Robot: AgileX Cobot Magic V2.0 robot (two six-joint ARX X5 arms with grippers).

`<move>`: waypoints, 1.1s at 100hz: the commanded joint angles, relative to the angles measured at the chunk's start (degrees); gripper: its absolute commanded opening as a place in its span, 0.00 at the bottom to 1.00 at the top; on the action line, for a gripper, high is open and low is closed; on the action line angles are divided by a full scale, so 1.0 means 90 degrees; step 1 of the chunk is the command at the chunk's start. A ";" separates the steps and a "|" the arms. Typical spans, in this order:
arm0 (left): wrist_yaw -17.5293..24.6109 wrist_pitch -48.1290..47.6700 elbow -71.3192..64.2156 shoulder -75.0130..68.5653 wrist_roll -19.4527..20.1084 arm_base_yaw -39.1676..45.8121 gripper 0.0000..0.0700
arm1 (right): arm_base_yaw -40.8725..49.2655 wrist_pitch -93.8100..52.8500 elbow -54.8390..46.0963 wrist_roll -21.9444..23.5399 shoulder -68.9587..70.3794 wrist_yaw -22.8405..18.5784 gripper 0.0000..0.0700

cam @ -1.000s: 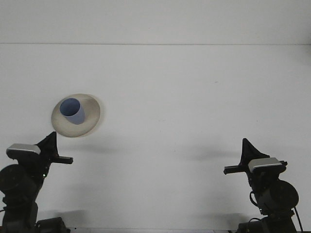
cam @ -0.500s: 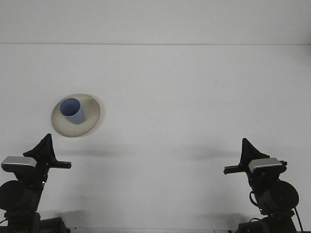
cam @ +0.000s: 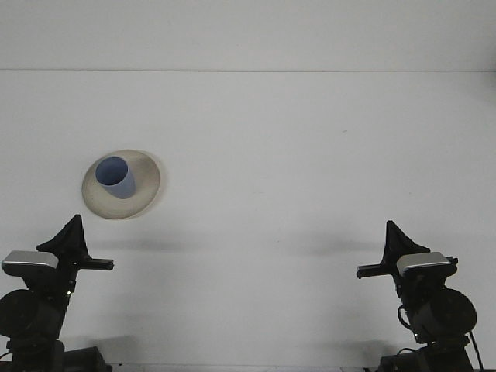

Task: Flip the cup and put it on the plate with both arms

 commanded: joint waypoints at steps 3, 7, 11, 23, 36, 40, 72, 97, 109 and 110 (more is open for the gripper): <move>-0.0160 0.0049 -0.0112 -0.0024 -0.0002 -0.0187 0.02 | 0.0000 0.0068 0.0010 0.0058 0.0015 0.0024 0.00; -0.0340 0.0148 -0.0272 -0.0085 0.0022 -0.0347 0.02 | 0.0000 0.0068 0.0010 0.0058 0.0015 0.0024 0.00; -0.0495 0.0289 -0.0447 -0.0155 0.0017 -0.0495 0.02 | 0.0000 0.0068 0.0010 0.0058 0.0015 0.0024 0.00; -0.0886 0.0843 -0.1209 -0.0583 -0.0010 -0.0935 0.02 | 0.0000 0.0068 0.0010 0.0058 0.0015 0.0022 0.00; -0.0933 0.1042 -0.1957 -0.1180 -0.0175 -0.1056 0.02 | 0.0000 0.0068 0.0010 0.0058 0.0015 0.0024 0.00; -0.0933 0.1030 -0.2130 -0.1350 -0.0231 -0.1054 0.02 | 0.0000 0.0068 0.0010 0.0058 0.0015 0.0024 0.00; -0.0935 0.1362 -0.2948 -0.1853 -0.0546 -0.1049 0.02 | 0.0000 0.0063 0.0010 0.0058 0.0015 0.0024 0.00; -0.0935 0.1467 -0.2948 -0.1838 -0.0544 -0.1049 0.02 | 0.0000 0.0068 0.0012 0.0058 0.0015 0.0024 0.00; -0.0935 0.1462 -0.2948 -0.1838 -0.0542 -0.1049 0.02 | 0.0000 0.0066 0.0012 0.0058 0.0015 0.0022 0.00; -0.0935 0.1462 -0.2948 -0.1838 -0.0544 -0.1049 0.02 | 0.0000 0.0066 0.0012 0.0058 0.0015 0.0024 0.00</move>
